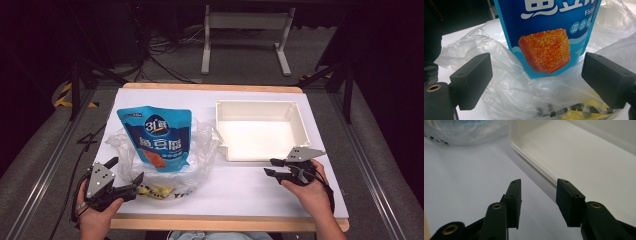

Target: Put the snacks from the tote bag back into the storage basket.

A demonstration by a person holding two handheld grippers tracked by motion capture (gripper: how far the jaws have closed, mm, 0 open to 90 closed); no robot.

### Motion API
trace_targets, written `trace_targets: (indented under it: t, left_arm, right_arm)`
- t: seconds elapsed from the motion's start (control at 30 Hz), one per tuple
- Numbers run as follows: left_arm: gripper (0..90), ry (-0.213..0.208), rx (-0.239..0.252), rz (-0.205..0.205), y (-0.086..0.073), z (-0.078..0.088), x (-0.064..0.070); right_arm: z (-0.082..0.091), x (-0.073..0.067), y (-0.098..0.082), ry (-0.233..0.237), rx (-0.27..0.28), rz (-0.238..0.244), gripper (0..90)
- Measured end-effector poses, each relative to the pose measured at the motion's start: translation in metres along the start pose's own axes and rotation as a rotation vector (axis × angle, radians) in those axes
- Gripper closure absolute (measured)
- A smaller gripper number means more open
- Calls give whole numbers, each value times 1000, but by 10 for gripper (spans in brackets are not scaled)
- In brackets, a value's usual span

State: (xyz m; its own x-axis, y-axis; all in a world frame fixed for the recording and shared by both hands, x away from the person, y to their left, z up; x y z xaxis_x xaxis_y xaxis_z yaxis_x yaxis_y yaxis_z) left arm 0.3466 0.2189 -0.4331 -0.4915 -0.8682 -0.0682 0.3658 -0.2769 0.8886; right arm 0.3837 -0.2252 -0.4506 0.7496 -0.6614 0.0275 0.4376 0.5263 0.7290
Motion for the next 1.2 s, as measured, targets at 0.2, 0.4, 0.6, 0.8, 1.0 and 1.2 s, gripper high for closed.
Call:
trace_targets:
  t: [0.2,0.4,0.6,0.8,1.0,1.2]
  left_arm:
    - [105,-8,16,5,5,8,-2]
    - [104,-35,19,6,9,11,0]
    - [104,-61,29,26,12,15,-2]
    - [104,-89,41,47,14,16,-3]
    - [103,-82,42,38,15,16,-3]
    - [102,-68,34,11,15,15,-2]
  right_arm:
    - [8,-1,8,-5,13,-5,535]
    - [14,-2,11,-10,32,27,513]
    - [24,-1,19,-27,105,38,507]
    - [32,-4,30,14,213,24,504]
    - [34,-3,36,5,229,48,502]
    - [38,-3,46,0,228,66,477]
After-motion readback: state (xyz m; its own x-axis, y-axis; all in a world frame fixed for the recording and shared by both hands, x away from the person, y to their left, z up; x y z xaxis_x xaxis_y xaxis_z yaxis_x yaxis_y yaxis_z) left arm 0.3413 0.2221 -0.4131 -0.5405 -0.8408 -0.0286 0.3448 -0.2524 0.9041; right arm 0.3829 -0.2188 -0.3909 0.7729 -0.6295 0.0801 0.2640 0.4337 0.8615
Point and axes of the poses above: each handheld gripper's, and its own axes: z roughly backward along the jaws, y roughly out of its top, x roughly to its right, the point moved 8 cm from there along -z, roughly forward along the jaws, and after that the axes turned 4 degrees about -x, right-handed, at the moved point
